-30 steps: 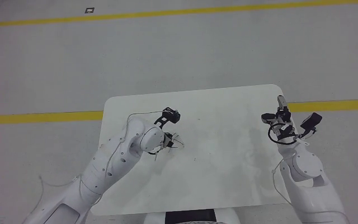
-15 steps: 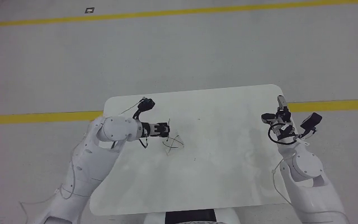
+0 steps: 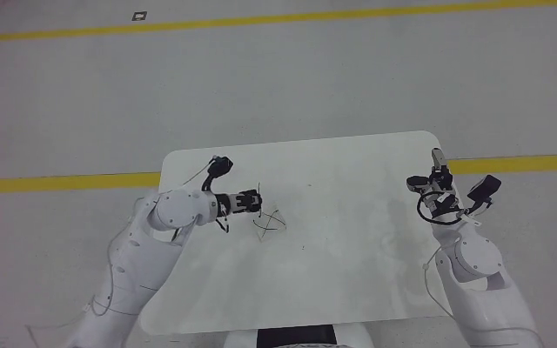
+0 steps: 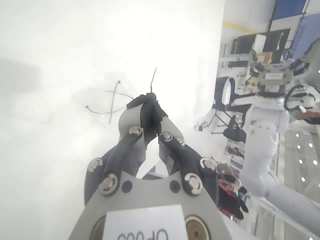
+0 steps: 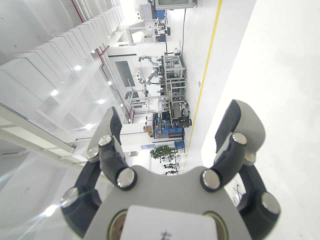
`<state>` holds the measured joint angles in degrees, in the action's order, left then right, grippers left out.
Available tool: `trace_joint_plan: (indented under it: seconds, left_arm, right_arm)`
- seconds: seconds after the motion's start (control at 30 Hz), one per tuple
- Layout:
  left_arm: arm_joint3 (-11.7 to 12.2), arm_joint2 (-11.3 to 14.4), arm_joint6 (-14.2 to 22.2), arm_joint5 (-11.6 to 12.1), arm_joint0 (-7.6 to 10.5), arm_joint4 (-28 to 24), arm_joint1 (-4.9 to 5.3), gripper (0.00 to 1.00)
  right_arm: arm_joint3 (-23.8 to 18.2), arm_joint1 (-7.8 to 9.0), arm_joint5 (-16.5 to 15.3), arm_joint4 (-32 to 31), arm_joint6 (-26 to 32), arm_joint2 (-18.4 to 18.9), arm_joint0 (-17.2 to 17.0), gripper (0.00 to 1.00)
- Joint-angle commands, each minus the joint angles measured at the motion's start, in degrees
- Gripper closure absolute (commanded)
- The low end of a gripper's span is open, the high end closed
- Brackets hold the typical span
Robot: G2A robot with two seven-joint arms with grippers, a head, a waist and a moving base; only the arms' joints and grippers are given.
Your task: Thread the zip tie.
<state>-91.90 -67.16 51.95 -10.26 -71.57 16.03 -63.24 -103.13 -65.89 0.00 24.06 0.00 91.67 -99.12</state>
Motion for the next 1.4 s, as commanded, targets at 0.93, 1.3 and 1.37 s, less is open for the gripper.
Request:
trace_joint_plan:
  seconds: [0.93, 1.3, 1.37]
  left_arm:
    - [0.58, -1.01, -36.43, 18.53, -15.05, -27.85, -2.44, 1.0]
    - [0.58, -1.01, -36.43, 18.53, -15.05, -27.85, -2.44, 1.0]
    - [0.58, -1.01, -36.43, 18.53, -15.05, -27.85, -2.44, 1.0]
  right_arm:
    - [0.0, 0.0, 0.0, 0.0, 0.0, 0.0, 0.0, 0.0]
    - [0.0, 0.0, 0.0, 0.0, 0.0, 0.0, 0.0, 0.0]
    - [0.0, 0.0, 0.0, 0.0, 0.0, 0.0, 0.0, 0.0]
